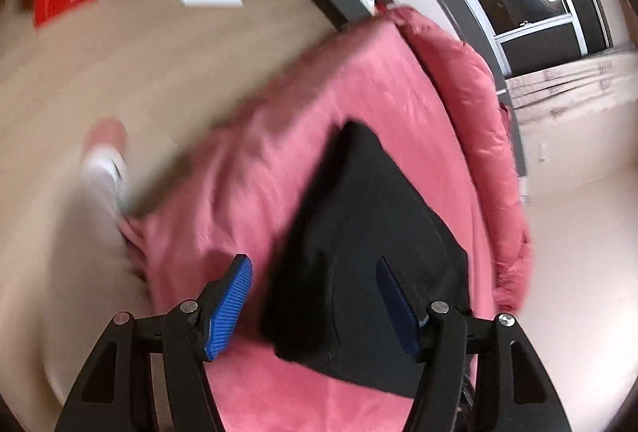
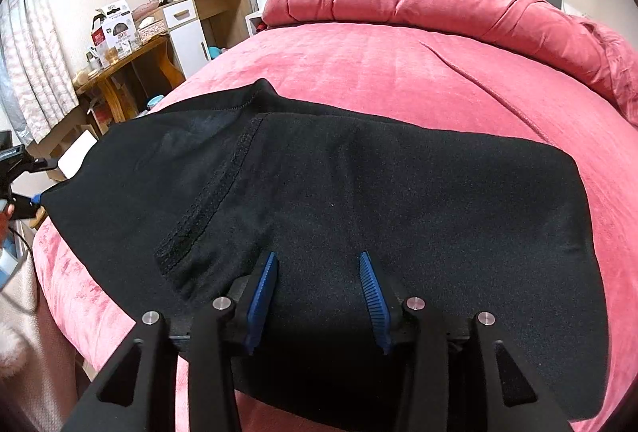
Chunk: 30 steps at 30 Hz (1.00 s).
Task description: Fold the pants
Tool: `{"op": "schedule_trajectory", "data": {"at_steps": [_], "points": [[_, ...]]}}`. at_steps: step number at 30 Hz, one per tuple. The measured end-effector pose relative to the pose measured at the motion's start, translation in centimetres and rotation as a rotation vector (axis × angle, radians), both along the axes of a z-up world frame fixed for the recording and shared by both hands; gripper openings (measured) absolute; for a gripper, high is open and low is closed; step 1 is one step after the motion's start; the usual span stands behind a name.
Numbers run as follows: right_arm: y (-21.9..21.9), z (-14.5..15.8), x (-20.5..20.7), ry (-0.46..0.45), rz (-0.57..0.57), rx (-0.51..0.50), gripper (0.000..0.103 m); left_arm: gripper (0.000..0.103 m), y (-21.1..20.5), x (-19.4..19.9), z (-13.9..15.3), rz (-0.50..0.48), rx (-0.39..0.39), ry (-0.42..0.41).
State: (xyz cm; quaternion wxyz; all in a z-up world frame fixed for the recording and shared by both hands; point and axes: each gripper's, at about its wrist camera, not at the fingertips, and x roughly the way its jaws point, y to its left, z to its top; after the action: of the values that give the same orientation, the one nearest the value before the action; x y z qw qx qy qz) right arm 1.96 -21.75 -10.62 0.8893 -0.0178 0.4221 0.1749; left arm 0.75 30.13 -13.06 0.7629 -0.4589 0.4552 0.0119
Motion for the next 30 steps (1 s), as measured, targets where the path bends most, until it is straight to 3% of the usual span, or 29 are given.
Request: {"op": "schedule_trajectory", "data": {"at_steps": [7, 8, 10, 11, 14, 17, 23, 30], "points": [[-0.2, -0.1, 0.2, 0.000, 0.001, 0.009, 0.045, 0.064, -2.5, 1.2, -0.1, -0.103, 0.098, 0.005], [-0.2, -0.1, 0.2, 0.000, 0.002, 0.010, 0.045, 0.061, -2.7, 1.3, -0.3, -0.099, 0.101, 0.002], [-0.2, -0.2, 0.3, -0.001, 0.002, 0.012, 0.046, 0.031, -3.1, 1.4, -0.3, -0.104, 0.104, 0.007], [-0.2, -0.2, 0.3, -0.002, 0.002, 0.012, 0.046, 0.027, -3.7, 1.7, -0.5, -0.127, 0.112, 0.020], [-0.3, -0.3, 0.4, -0.002, 0.001, 0.016, 0.046, 0.024, -4.9, 1.9, 0.6, -0.146, 0.203, -0.002], [-0.3, -0.3, 0.4, -0.001, 0.001, 0.024, 0.046, 0.022, -5.3, 2.0, 1.6, -0.125, 0.216, -0.036], [-0.4, -0.3, 0.5, 0.000, 0.002, 0.033, 0.046, 0.021, -8.2, 1.9, 7.6, -0.124, 0.272, -0.221], [-0.9, -0.2, 0.6, 0.006, 0.000, 0.070, 0.046, 0.021, -14.2, 3.2, 14.4, -0.247, 0.337, -0.441]]}}
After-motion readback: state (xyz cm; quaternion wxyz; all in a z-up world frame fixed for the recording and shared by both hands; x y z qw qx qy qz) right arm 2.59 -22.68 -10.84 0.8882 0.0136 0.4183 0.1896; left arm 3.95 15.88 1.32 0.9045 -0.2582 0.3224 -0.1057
